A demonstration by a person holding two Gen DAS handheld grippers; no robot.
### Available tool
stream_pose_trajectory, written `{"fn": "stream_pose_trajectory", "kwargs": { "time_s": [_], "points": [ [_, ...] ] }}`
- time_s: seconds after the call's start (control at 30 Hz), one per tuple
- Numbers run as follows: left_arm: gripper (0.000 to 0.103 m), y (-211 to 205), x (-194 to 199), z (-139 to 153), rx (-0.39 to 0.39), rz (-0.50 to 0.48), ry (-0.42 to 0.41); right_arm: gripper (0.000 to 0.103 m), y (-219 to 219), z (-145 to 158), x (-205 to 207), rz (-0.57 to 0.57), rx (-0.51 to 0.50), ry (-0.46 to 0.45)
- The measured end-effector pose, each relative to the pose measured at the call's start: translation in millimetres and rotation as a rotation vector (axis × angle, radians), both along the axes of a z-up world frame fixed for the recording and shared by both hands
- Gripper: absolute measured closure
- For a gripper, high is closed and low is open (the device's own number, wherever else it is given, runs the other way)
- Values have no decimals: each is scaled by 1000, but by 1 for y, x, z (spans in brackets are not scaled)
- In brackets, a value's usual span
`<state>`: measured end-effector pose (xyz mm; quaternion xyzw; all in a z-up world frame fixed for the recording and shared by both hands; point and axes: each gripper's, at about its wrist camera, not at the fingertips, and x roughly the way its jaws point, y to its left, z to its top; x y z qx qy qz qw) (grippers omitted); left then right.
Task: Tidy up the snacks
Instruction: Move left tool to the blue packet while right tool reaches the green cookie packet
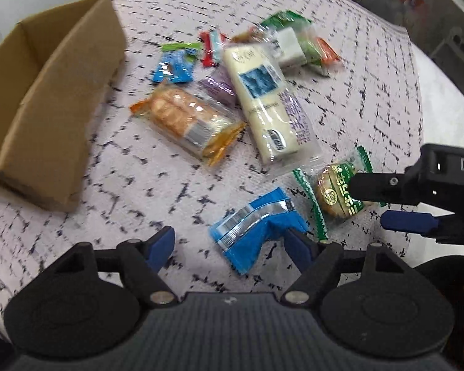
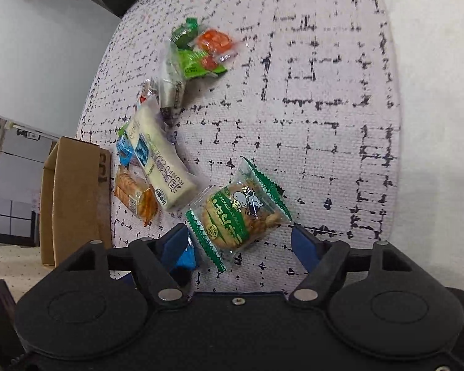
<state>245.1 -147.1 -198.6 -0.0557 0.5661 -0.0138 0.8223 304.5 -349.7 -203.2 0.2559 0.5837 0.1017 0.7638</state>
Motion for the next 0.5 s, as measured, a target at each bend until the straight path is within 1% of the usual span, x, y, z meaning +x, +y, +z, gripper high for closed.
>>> {"fn": "stream_pose_trajectory", "kwargs": {
  "time_s": [0.13,0.2,0.3,0.33,0.4,0.43,0.47,0.5],
  "points": [
    [25,-12,10,-14,43,-23,20,30,-2,-9,8,-3,35,25],
    [25,-20,12,-15,76,-51,5,30,-2,-13,11,-11,49,21],
    [26,-28,16,-15,72,-63,-13,29,-3,-16,16,-12,59,16],
    [28,-29,17,-15,64,-63,-15,29,-3,-17,17,-10,60,16],
    [40,-32,17,-15,63,-69,-24,29,-3,-18,19,-7,64,15],
    [44,-33,16,-14,55,-68,-30,29,-4,-18,19,-7,66,13],
    [51,-32,15,-13,43,-64,-35,29,-5,-18,19,-8,68,12],
    [53,-31,14,-11,30,-53,-40,29,-5,-18,18,-6,68,11]
  ]
}}
